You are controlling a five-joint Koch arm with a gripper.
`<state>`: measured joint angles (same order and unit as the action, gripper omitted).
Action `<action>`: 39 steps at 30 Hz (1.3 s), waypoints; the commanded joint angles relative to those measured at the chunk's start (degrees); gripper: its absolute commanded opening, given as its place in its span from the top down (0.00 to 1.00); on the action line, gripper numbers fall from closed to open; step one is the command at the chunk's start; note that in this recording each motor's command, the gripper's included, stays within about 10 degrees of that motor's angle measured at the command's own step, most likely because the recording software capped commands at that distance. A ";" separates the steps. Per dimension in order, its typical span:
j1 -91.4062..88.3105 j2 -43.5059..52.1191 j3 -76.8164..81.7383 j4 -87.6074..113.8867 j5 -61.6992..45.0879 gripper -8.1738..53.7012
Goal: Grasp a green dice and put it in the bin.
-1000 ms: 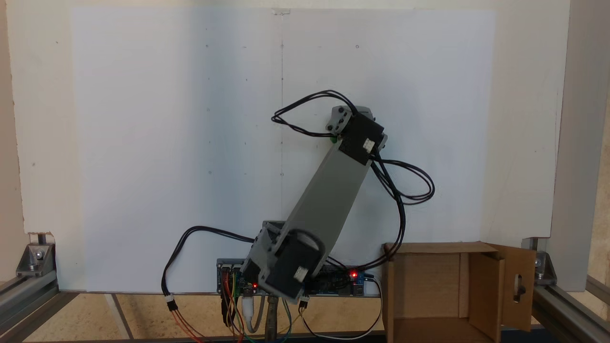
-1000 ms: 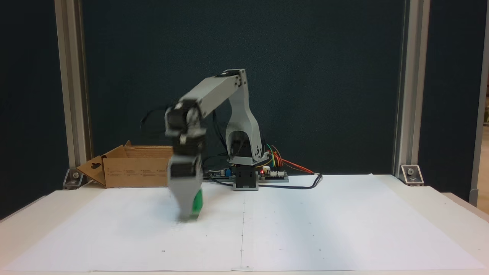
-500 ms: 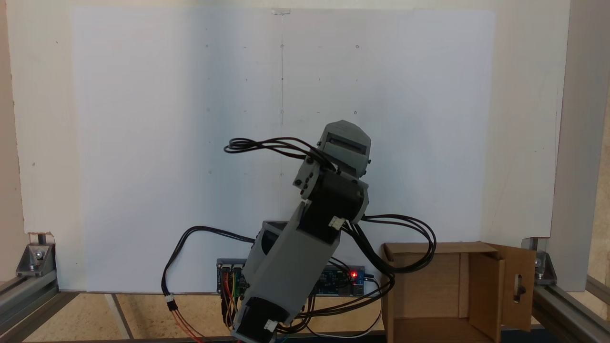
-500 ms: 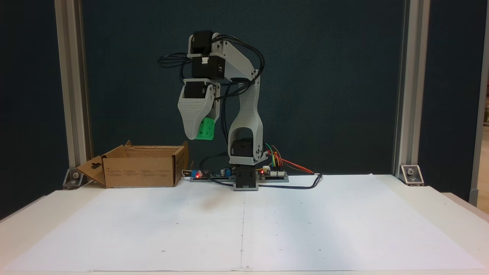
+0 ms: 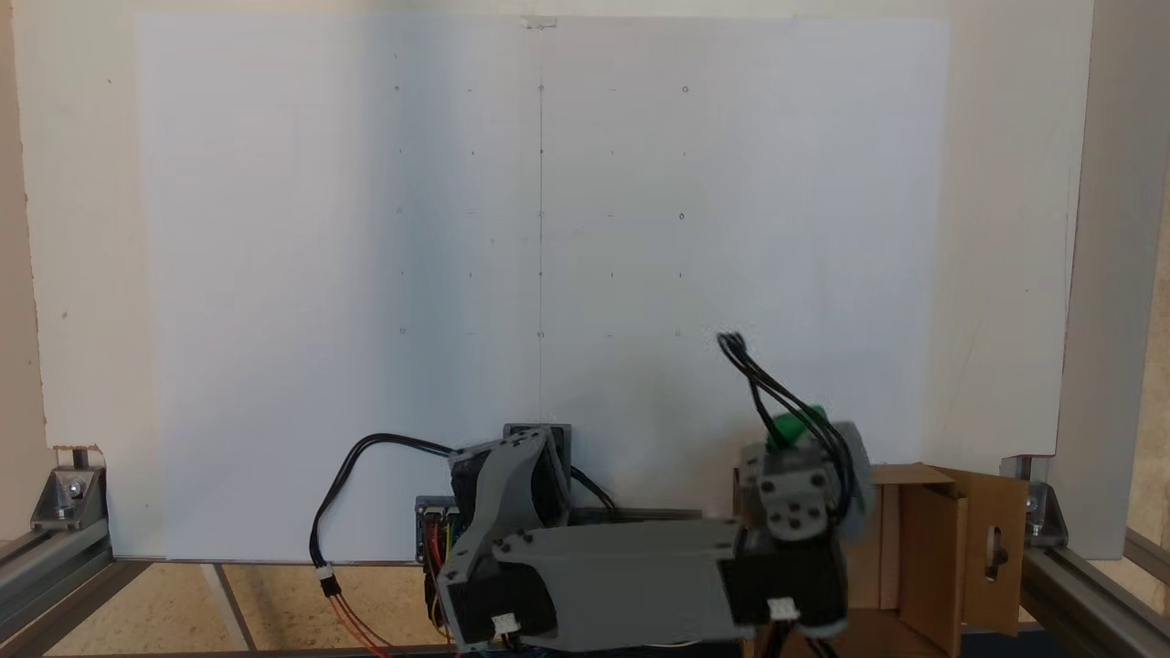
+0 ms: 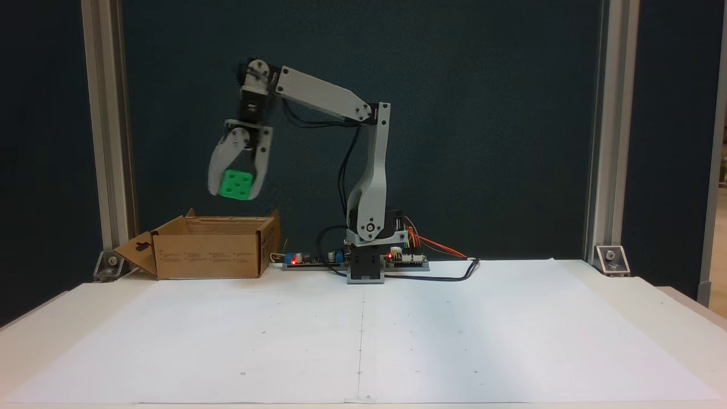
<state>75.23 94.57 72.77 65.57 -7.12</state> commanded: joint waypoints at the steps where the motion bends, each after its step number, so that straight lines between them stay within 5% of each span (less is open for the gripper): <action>1: 4.92 -0.88 -4.75 -5.19 -0.97 0.68; 31: 29.71 -23.03 -3.43 -21.27 -17.49 0.68; 39: 29.62 -22.68 -3.87 -21.53 -15.56 0.16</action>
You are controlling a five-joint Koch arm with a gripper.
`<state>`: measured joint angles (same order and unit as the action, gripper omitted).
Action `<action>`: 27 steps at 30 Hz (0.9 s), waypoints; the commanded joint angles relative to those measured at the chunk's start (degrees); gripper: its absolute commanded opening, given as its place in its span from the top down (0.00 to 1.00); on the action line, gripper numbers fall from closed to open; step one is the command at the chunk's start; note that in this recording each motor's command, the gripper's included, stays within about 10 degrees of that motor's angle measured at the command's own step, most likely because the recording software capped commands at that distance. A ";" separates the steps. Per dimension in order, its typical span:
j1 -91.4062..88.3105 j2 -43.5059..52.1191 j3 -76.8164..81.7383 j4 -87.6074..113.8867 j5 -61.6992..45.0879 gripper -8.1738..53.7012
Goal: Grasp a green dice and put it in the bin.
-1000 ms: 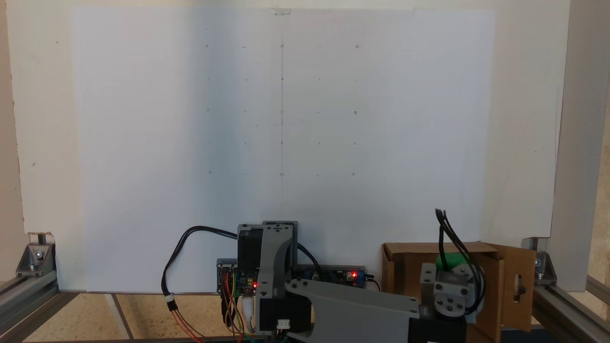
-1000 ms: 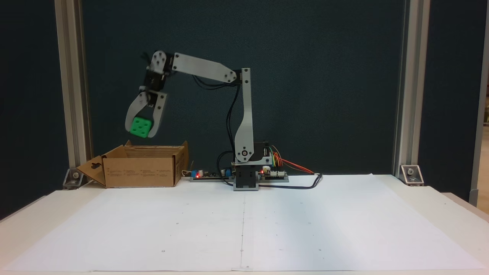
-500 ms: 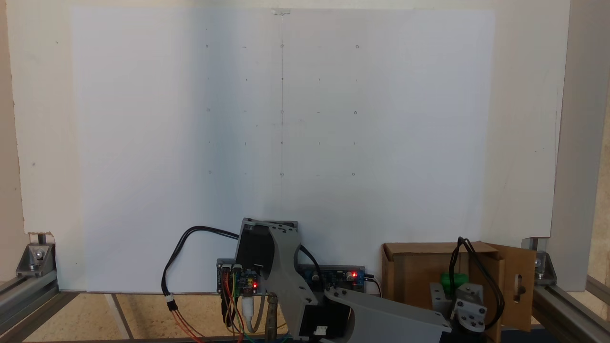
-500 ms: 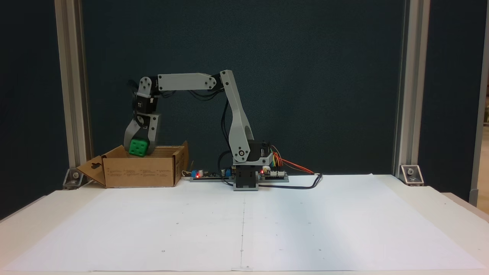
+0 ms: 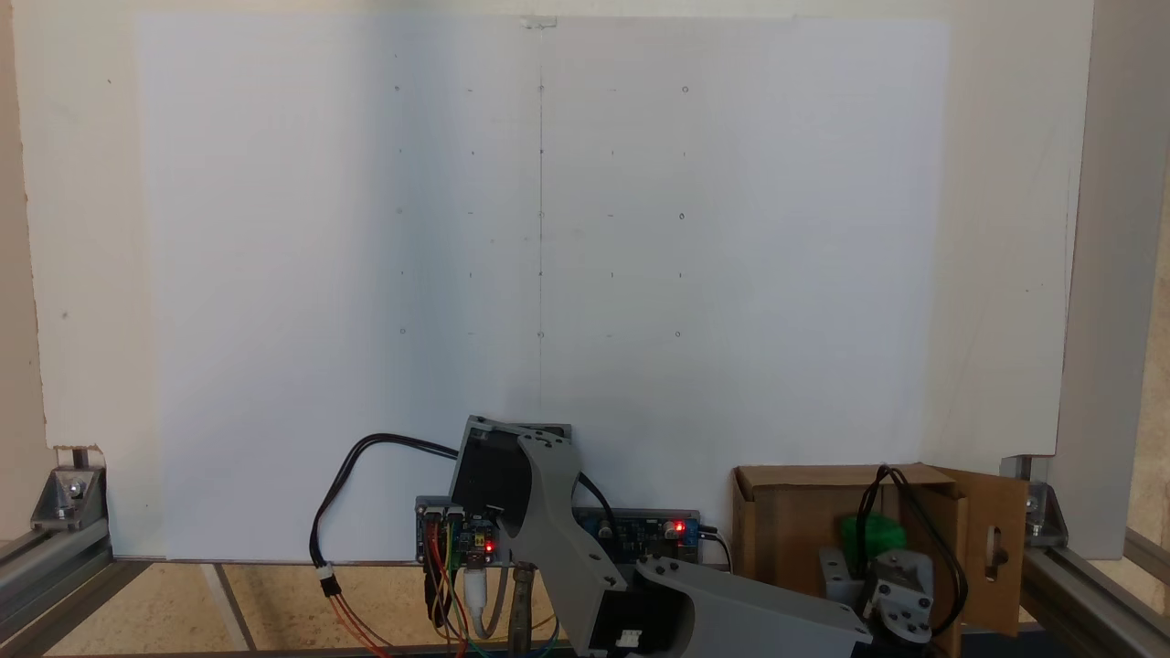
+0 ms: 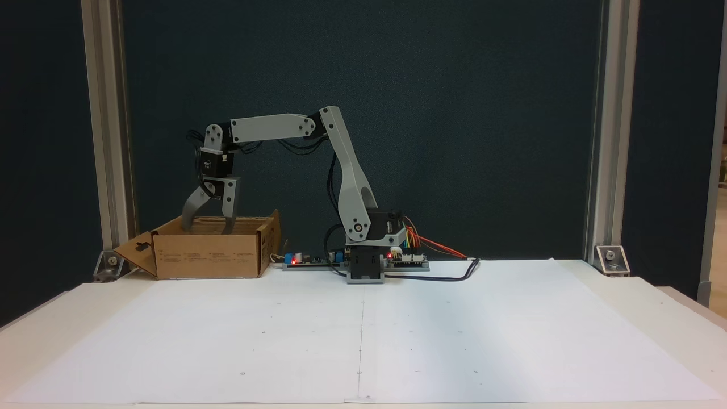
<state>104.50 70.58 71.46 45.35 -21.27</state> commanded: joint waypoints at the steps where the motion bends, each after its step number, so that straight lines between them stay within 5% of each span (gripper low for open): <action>1: -0.09 2.20 -2.72 -2.02 0.53 0.15; 10: -16.70 18.81 -7.56 -5.71 19.95 0.16; 27: -81.56 24.87 -4.13 -7.38 22.76 0.15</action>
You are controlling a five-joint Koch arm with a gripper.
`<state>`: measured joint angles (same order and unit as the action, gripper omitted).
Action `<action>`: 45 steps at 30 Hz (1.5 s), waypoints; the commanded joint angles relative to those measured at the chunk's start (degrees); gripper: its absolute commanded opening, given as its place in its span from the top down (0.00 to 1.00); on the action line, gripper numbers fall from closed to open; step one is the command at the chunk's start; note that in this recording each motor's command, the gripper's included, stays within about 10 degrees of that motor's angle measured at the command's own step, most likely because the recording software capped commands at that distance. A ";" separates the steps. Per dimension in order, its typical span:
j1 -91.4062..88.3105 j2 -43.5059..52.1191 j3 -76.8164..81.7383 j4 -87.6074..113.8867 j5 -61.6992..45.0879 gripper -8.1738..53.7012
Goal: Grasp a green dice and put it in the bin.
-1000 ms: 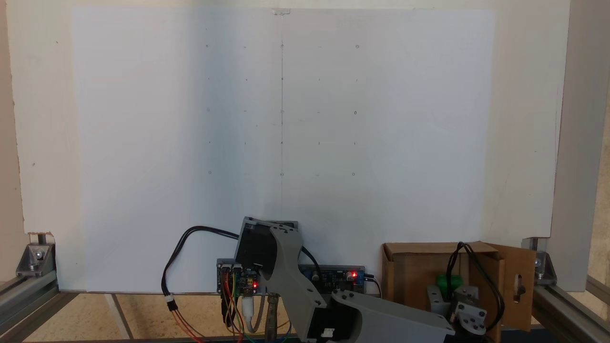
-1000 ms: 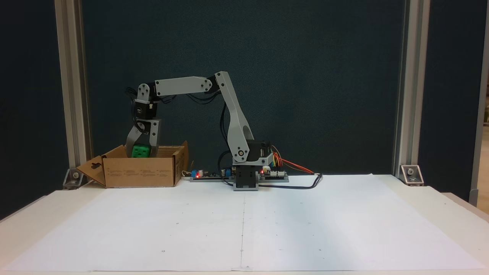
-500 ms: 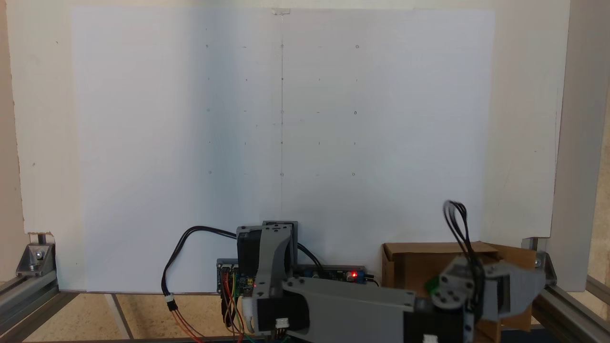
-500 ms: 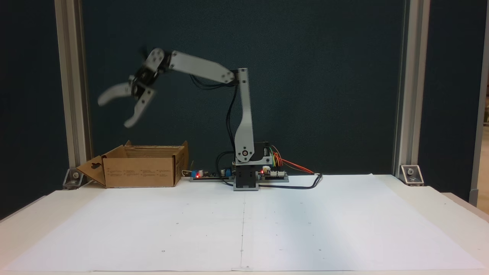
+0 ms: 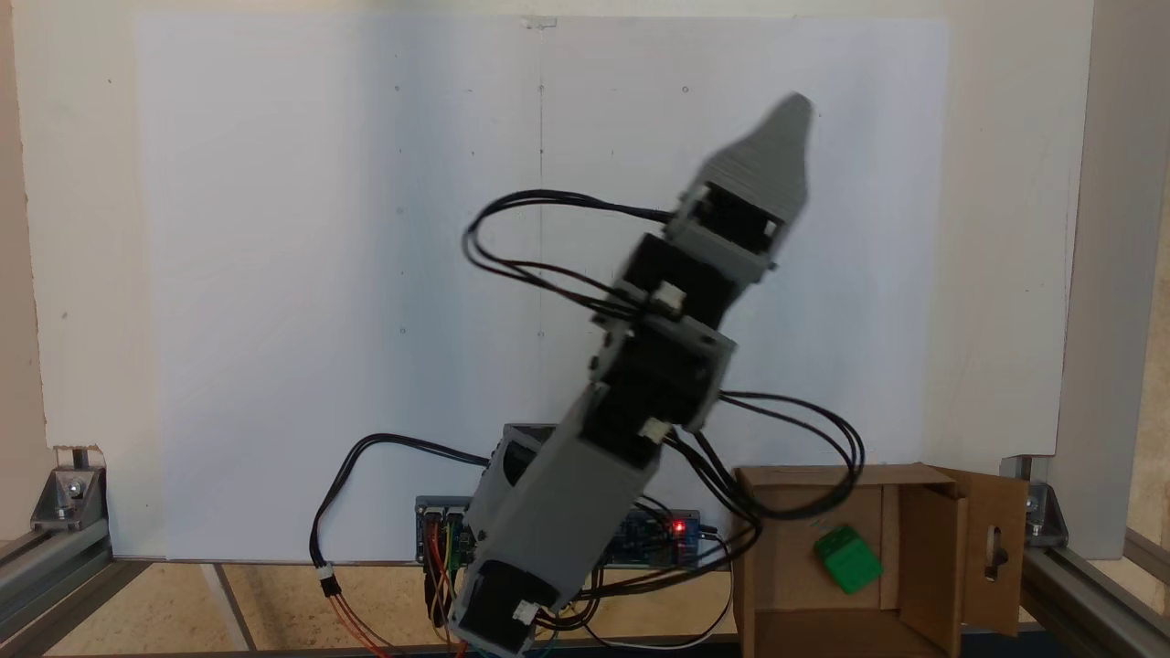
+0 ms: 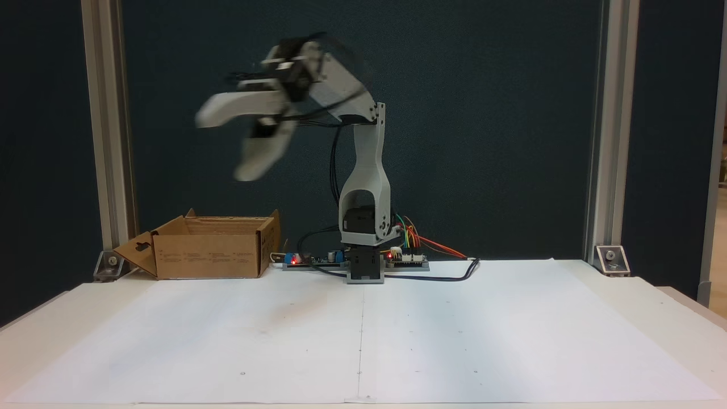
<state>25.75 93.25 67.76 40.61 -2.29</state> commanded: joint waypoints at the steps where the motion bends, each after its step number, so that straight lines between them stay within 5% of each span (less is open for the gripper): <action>1: -5.54 3.08 2.02 -2.99 3.87 0.15; 20: -23.99 25.58 67.76 -53.15 3.52 0.15; 34: -23.99 41.84 88.86 -87.96 3.43 0.16; 45: -24.08 42.36 95.10 -111.80 3.08 0.16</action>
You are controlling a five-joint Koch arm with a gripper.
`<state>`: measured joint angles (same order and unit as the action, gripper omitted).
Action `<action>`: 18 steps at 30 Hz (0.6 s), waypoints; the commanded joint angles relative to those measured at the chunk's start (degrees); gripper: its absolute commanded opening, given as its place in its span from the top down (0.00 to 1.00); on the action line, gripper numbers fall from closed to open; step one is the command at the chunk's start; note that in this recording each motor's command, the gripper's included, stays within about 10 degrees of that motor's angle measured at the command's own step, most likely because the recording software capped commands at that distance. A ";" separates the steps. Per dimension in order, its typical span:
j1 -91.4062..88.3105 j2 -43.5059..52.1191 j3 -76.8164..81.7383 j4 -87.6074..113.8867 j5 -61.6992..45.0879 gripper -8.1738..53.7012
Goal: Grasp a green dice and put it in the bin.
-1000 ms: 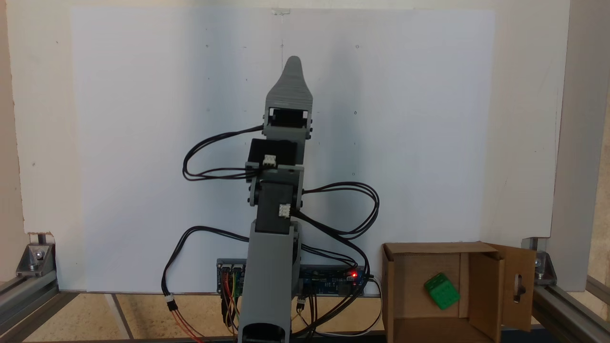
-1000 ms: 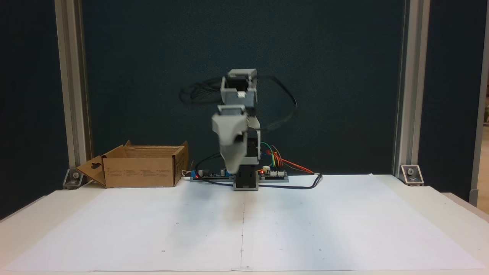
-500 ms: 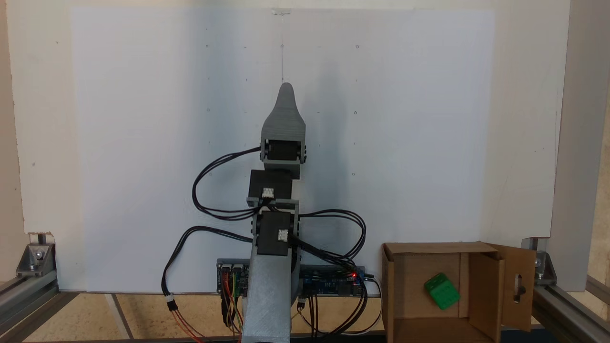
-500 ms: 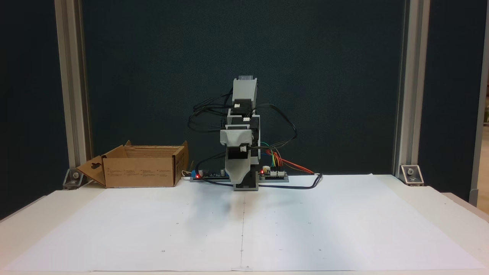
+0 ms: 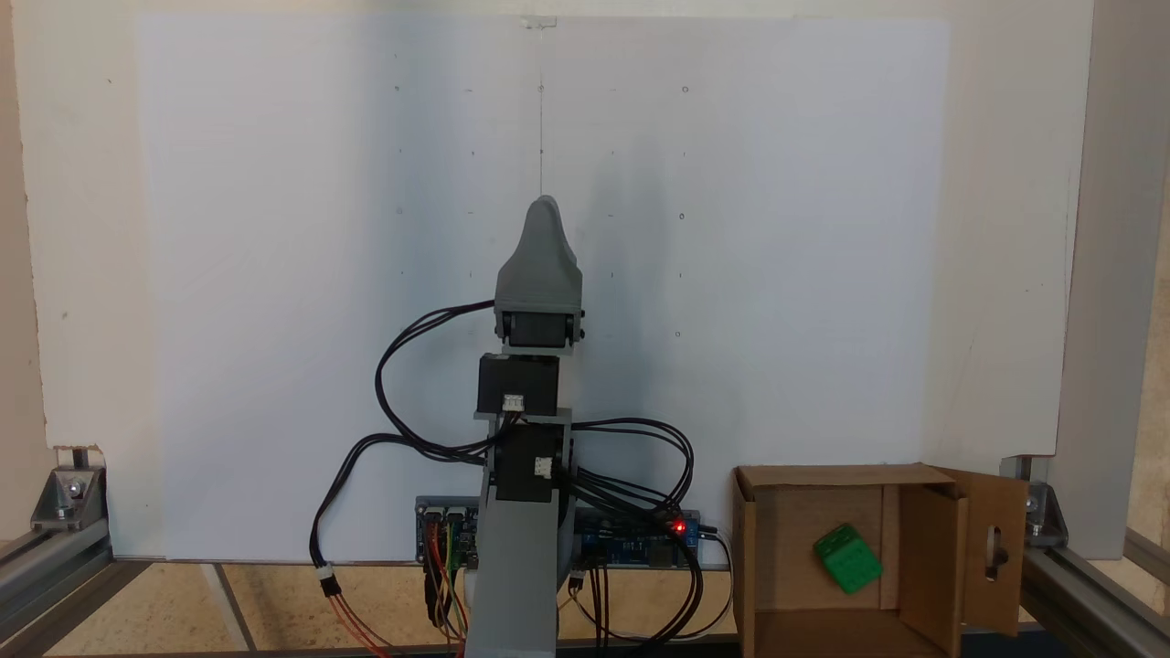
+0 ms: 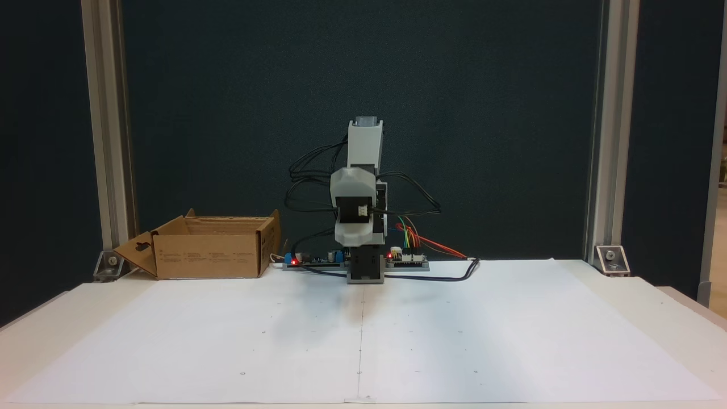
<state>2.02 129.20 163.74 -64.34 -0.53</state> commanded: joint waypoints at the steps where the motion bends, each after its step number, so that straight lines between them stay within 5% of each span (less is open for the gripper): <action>1: -0.35 6.42 -0.35 -9.23 1.32 0.16; 18: -0.62 6.42 14.50 -22.76 1.32 0.16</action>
<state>1.85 129.20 176.04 -82.97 -0.53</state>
